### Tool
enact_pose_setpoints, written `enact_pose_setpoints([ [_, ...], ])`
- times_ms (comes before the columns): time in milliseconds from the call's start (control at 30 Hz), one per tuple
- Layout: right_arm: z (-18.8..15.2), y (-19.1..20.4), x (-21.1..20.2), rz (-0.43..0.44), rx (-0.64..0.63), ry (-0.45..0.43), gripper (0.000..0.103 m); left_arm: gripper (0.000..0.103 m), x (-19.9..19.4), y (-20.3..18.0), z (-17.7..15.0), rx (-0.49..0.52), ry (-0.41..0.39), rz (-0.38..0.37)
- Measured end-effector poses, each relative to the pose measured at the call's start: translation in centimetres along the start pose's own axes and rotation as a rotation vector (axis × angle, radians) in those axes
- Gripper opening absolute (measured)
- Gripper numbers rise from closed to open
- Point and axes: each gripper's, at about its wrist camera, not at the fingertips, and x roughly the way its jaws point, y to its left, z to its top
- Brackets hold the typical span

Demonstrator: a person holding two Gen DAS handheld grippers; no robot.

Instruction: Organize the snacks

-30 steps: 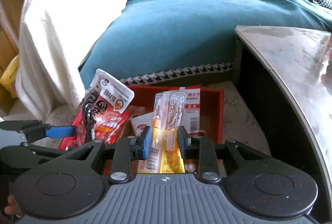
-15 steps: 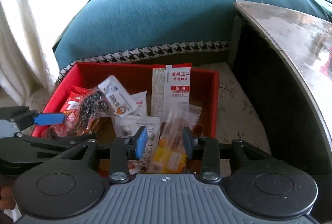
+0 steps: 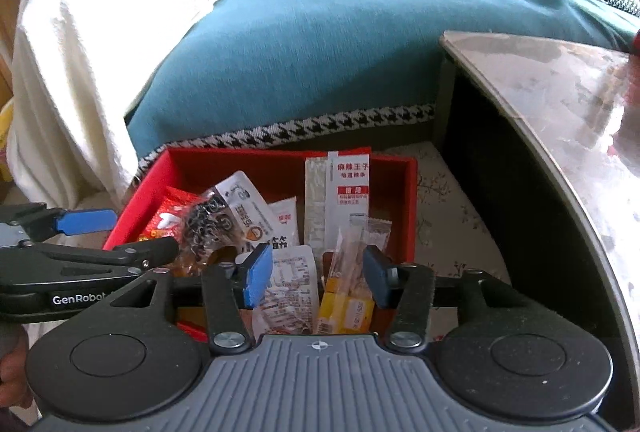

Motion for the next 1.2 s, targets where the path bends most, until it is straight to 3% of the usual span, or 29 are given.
enact_pose_setpoints([
  [200, -0.5, 0.3, -0.7, -0.019, 0.014, -0.009, 0.062, 0.067, -0.5, -0.2, -0.5, -0.025, 0.012, 0.018],
  [300, -1.2, 0.8, -1.4, -0.029, 0.003, -0.017, 0.069, 0.067, -0.8, -0.3, -1.3, -0.041, 0.023, 0.008],
  [600, -4.3, 1.4, -2.8, -0.045, 0.006, -0.003, 0.071, 0.067, -2.4, -0.4, -3.8, -0.066, 0.044, 0.0],
  [1200, -7.1, 2.1, -4.2, -0.048, 0.037, 0.025, 0.076, 0.067, -4.9, -1.6, -6.2, -0.072, 0.025, -0.002],
])
